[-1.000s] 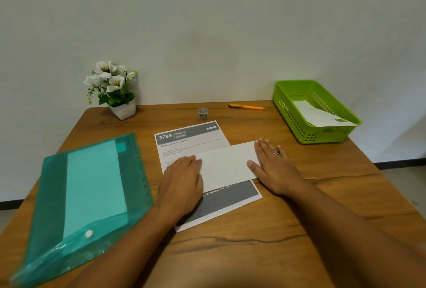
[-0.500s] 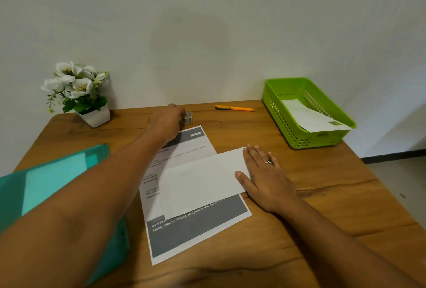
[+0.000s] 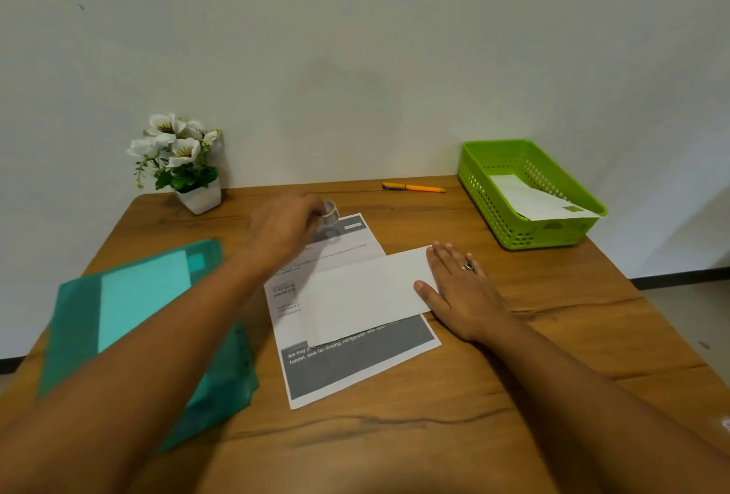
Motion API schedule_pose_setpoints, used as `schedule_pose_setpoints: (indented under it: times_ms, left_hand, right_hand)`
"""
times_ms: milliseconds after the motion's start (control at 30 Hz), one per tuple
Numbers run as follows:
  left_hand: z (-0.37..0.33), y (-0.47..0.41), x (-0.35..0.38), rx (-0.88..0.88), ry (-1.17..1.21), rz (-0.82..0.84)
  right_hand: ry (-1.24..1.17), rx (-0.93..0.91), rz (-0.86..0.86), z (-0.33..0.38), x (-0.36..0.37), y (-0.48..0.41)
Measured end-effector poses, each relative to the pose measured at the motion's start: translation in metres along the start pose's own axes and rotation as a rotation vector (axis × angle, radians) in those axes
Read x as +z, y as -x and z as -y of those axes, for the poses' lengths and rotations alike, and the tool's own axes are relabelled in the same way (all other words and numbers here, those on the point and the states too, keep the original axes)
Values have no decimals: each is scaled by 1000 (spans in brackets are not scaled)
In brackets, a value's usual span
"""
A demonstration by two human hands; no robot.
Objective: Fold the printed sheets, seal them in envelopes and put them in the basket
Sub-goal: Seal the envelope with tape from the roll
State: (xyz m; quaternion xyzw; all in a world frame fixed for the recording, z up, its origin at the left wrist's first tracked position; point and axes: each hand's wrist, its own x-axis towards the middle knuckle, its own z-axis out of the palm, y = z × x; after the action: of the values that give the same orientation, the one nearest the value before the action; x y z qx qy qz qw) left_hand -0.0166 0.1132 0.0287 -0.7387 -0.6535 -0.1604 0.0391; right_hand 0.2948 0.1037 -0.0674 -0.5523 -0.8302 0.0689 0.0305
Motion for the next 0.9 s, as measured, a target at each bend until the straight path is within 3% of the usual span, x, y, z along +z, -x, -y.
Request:
schedule_pose_setpoints:
  times_ms: [167,233,400,533,900]
  left_hand:
    - [-8,54,-11,-15,101,19]
    - [-10,72,-13,-34,153,15]
    - [-20,94,-16,-81,217,34]
    - [-27,101,-20,-27,291,1]
    - [-21,109,-29,-2,429,-47]
  right_hand:
    - [-59,44,86,11,-18,-1]
    - [-132,30,5,28,-29,0]
    - [-674,-112,-193,90,-52,8]
    - [-877,-149,-239,116,-57,7]
    - [-1044,-112,-237,124,-71,12]
